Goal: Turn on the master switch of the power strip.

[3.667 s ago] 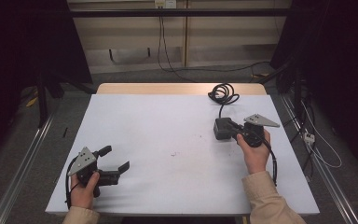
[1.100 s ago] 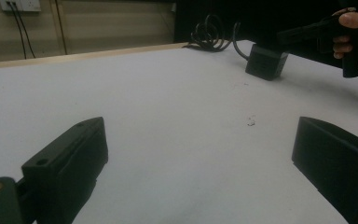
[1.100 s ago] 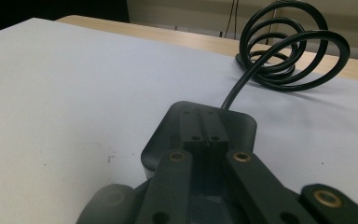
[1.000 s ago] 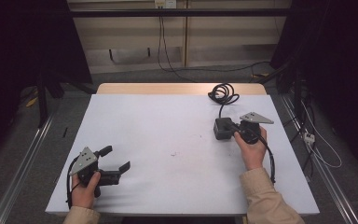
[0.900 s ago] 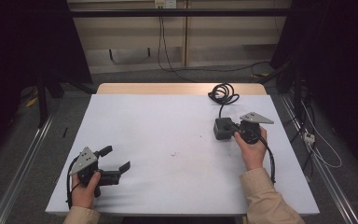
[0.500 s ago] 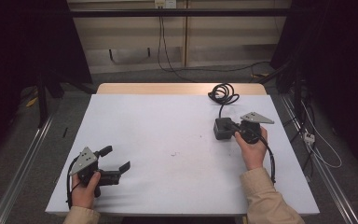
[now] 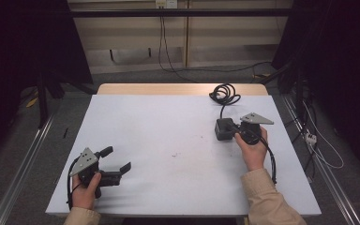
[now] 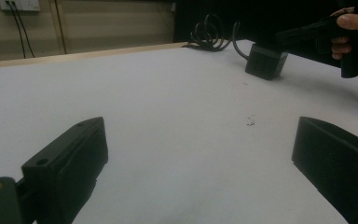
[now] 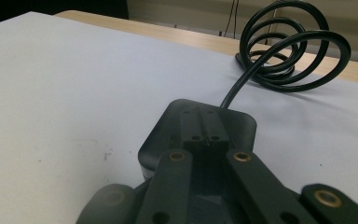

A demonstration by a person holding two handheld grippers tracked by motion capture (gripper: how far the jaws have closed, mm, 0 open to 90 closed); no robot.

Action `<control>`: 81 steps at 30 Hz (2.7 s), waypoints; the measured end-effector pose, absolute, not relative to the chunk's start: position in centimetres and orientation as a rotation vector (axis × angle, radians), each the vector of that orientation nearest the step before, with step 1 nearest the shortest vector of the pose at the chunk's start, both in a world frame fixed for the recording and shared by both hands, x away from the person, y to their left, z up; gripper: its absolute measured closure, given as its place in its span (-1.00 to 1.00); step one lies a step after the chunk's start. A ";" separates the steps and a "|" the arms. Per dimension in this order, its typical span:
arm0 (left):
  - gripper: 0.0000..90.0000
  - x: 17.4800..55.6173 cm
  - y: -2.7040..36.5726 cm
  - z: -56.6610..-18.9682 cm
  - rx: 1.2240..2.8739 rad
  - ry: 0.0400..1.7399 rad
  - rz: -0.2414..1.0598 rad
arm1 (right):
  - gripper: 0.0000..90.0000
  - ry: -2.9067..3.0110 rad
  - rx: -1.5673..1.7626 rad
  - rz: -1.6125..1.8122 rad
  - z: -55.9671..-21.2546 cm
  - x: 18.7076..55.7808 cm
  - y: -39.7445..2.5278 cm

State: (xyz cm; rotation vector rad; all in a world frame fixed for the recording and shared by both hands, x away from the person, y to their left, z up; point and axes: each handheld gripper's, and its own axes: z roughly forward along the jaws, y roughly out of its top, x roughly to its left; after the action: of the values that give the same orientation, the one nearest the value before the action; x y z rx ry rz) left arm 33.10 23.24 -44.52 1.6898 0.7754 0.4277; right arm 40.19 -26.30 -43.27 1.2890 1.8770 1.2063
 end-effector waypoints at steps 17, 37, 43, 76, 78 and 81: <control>-0.93 33.1 23.3 -44.5 1.694 0.776 0.425 | 1.00 1.883 1.288 1.209 -43.4 40.2 -26.4; -0.93 33.1 23.1 -44.6 1.697 0.776 0.424 | 1.00 1.887 1.286 1.195 -43.4 40.3 -26.3; -0.93 33.1 23.0 -44.6 1.696 0.773 0.422 | 1.00 1.884 1.293 1.196 -43.4 40.3 -26.3; -0.93 33.1 23.0 -44.7 1.701 0.776 0.422 | 1.00 1.881 1.298 1.195 -43.5 40.2 -26.3; -0.93 33.1 23.0 -44.7 1.699 0.773 0.423 | 1.00 1.883 1.295 1.193 -43.5 40.2 -26.3; -0.93 33.0 23.0 -44.6 1.699 0.771 0.424 | 1.00 1.882 1.297 1.193 -43.5 40.2 -26.3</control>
State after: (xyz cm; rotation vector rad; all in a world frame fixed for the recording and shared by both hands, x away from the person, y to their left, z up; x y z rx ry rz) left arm 33.05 22.98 -44.63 1.6987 0.7714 0.4238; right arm 40.24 -26.26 -43.47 1.2967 1.8818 1.1930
